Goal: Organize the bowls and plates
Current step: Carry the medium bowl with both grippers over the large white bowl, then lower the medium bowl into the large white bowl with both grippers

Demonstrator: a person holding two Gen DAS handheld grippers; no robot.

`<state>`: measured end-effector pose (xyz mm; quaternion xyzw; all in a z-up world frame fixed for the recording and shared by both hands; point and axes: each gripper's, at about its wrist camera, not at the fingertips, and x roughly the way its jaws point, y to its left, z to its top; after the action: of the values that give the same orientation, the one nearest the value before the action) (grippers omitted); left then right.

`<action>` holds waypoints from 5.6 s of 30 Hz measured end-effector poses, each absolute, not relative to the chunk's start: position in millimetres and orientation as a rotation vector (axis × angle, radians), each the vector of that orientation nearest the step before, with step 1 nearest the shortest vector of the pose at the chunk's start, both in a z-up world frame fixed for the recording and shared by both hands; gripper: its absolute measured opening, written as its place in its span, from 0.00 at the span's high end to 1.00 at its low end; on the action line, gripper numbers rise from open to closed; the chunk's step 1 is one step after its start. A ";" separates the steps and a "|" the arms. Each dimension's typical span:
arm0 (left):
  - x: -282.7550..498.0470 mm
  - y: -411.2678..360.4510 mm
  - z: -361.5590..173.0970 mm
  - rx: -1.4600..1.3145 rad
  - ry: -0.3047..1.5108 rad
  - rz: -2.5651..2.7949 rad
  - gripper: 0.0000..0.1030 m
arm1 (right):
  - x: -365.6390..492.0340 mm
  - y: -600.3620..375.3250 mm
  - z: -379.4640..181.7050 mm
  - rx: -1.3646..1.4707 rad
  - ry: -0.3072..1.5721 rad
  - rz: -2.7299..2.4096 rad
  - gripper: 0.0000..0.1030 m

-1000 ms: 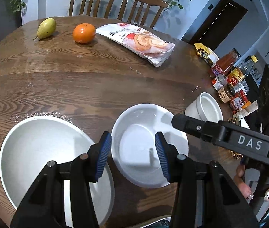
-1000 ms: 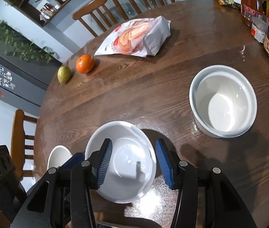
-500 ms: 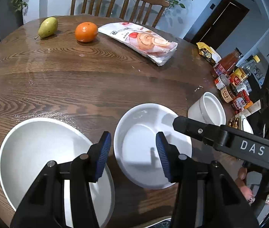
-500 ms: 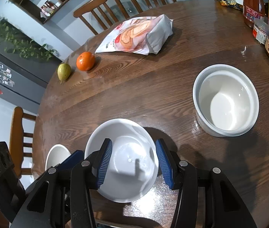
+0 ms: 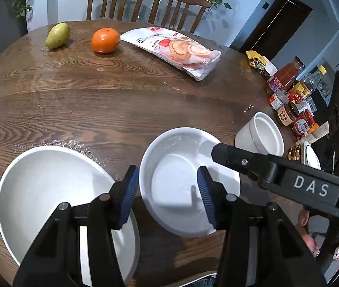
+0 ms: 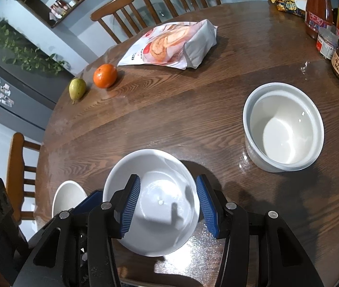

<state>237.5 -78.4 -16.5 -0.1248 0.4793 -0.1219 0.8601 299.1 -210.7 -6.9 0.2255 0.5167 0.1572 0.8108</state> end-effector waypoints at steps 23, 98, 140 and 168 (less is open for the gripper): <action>237.1 -87.1 -19.9 -0.261 1.025 -0.287 0.50 | 298.2 -211.3 -9.1 0.453 1.115 0.308 0.50; 143.9 -26.4 61.0 -0.196 0.721 -0.061 0.43 | 226.3 -151.3 71.6 0.440 0.735 0.594 0.47; 171.2 7.7 3.6 -0.155 0.974 -0.054 0.43 | 244.8 -94.8 20.7 0.350 0.906 0.597 0.47; 188.4 12.8 -17.4 -0.117 1.070 -0.020 0.35 | 249.6 -85.1 10.4 0.335 0.935 0.650 0.42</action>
<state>188.4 12.8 -17.4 -0.0559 0.5094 -0.0094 0.8587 249.6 -85.1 10.4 0.1578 0.4405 0.3060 0.8291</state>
